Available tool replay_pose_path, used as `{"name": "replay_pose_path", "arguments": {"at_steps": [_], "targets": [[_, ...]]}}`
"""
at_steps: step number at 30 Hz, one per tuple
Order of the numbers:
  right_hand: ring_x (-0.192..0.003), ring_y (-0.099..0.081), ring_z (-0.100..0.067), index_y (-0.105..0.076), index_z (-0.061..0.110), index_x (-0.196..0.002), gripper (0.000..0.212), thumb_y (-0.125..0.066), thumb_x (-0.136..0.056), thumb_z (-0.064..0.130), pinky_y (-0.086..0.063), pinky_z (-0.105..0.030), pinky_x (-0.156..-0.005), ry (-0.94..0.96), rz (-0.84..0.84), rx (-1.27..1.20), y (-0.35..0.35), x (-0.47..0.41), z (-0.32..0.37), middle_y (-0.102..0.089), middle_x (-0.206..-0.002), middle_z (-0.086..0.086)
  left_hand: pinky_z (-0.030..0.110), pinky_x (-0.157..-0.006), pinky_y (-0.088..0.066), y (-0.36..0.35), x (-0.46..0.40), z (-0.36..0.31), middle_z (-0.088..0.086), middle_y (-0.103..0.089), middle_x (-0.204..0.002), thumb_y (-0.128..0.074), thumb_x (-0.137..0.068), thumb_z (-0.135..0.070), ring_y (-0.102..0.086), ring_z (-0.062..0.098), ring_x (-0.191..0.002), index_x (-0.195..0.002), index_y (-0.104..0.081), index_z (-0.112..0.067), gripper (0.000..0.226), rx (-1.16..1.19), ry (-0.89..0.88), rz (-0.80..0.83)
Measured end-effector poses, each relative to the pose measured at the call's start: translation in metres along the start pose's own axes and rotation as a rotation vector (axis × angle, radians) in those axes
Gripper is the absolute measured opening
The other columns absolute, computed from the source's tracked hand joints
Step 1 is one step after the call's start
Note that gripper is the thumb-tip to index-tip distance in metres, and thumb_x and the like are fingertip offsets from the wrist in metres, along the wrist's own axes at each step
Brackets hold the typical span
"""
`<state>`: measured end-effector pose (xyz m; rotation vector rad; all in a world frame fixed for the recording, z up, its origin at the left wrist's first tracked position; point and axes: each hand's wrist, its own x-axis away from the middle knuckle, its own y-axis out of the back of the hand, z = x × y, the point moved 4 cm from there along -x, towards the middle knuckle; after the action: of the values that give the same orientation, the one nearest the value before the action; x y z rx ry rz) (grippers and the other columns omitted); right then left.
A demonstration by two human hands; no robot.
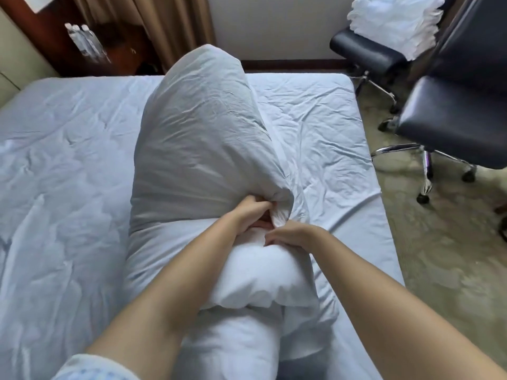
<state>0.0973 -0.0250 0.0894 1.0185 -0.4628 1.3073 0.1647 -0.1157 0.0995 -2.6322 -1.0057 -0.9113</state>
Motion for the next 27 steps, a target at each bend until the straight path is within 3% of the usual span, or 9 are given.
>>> {"name": "replay_pose_path", "arguments": {"at_steps": [3, 5, 8, 10, 14, 21, 23, 25, 27], "targets": [[-0.075, -0.060, -0.020, -0.062, 0.004, -0.112, 0.048, -0.068, -0.066, 0.013, -0.046, -0.021, -0.056, 0.009, -0.095, -0.038, -0.020, -0.003, 0.001, -0.063, -0.091, -0.008, 0.022, -0.056, -0.054, 0.017, 0.019, 0.012, 0.006, -0.067, -0.063, -0.046, -0.083, 0.006, -0.064, 0.009, -0.054, -0.079, -0.064, -0.004, 0.021, -0.110, -0.112, -0.063], [-0.071, -0.061, -0.022, -0.059, 0.004, -0.112, 0.043, -0.062, -0.070, 0.009, -0.048, -0.023, -0.058, 0.020, -0.168, -0.007, -0.030, 0.000, 0.004, -0.063, -0.084, -0.009, 0.024, -0.078, -0.052, 0.033, 0.042, 0.026, 0.015, -0.070, -0.092, -0.046, -0.071, 0.005, -0.066, 0.013, -0.080, -0.100, -0.066, 0.002, 0.035, -0.254, -0.190, -0.079], [-0.107, -0.060, -0.029, -0.052, 0.009, -0.119, 0.043, -0.055, -0.076, 0.016, -0.049, -0.030, -0.086, -0.014, -0.335, 0.132, -0.036, 0.009, 0.006, -0.062, -0.113, -0.011, 0.016, -0.102, -0.034, 0.055, 0.088, 0.042, 0.009, -0.049, -0.139, -0.047, -0.054, -0.009, -0.046, 0.012, -0.125, -0.138, -0.045, -0.003, 0.084, -0.527, -0.188, 0.109], [-0.113, -0.057, -0.031, -0.052, 0.007, -0.120, 0.044, -0.052, -0.077, 0.015, -0.047, -0.032, -0.091, -0.036, -0.388, 0.135, -0.039, 0.016, 0.005, -0.060, -0.120, -0.013, 0.020, -0.113, -0.015, 0.060, 0.117, 0.048, 0.002, -0.021, -0.157, -0.051, -0.052, -0.023, -0.017, 0.012, -0.144, -0.149, -0.029, -0.016, 0.099, -0.871, -0.133, 0.290], [-0.113, -0.057, -0.032, -0.052, 0.003, -0.121, 0.046, -0.049, -0.075, 0.012, -0.047, -0.034, -0.092, -0.023, -0.419, 0.146, -0.044, 0.031, 0.005, -0.059, -0.122, -0.016, 0.037, -0.116, 0.008, 0.060, 0.144, 0.065, 0.003, 0.018, -0.159, -0.075, -0.058, -0.032, 0.019, 0.017, -0.145, -0.153, -0.001, -0.026, 0.121, -1.355, -0.100, 0.287], [-0.109, -0.060, -0.033, -0.057, 0.002, -0.117, 0.040, -0.049, -0.079, 0.009, -0.053, -0.039, -0.089, 0.081, -0.436, 0.140, -0.046, 0.060, 0.003, -0.061, -0.118, -0.015, 0.061, -0.113, -0.002, 0.050, 0.180, 0.095, -0.001, 0.032, -0.154, -0.082, -0.060, -0.028, 0.026, 0.023, -0.143, -0.144, 0.025, -0.039, 0.136, -1.529, 0.085, 0.091], [-0.105, -0.062, -0.034, -0.057, 0.001, -0.119, 0.039, -0.042, -0.084, 0.011, -0.057, -0.042, -0.079, 0.139, -0.421, 0.143, -0.048, 0.072, 0.005, -0.062, -0.118, -0.016, 0.056, -0.113, -0.023, 0.045, 0.196, 0.100, 0.003, 0.011, -0.158, -0.078, -0.066, -0.024, 0.003, 0.028, -0.147, -0.148, 0.015, -0.039, 0.124, -1.516, 0.093, -0.029], [-0.098, -0.064, -0.035, -0.056, 0.000, -0.119, 0.038, -0.038, -0.087, 0.009, -0.054, -0.033, -0.052, 0.191, -0.385, 0.099, -0.050, 0.083, 0.009, -0.063, -0.114, -0.017, 0.044, -0.098, -0.043, 0.044, 0.212, 0.090, 0.008, -0.032, -0.143, -0.062, -0.085, -0.023, -0.037, 0.030, -0.132, -0.147, -0.022, -0.027, 0.074, -1.509, 0.003, -0.318], [-0.094, -0.064, -0.033, -0.055, -0.001, -0.118, 0.038, -0.043, -0.083, 0.005, -0.049, -0.027, -0.054, 0.267, -0.336, 0.037, -0.049, 0.098, 0.026, -0.064, -0.107, -0.018, 0.039, -0.085, -0.047, 0.050, 0.230, 0.064, 0.010, -0.053, -0.124, -0.048, -0.094, -0.023, -0.055, 0.031, -0.113, -0.122, -0.050, -0.014, 0.030, -1.446, -0.022, -0.656]]}}
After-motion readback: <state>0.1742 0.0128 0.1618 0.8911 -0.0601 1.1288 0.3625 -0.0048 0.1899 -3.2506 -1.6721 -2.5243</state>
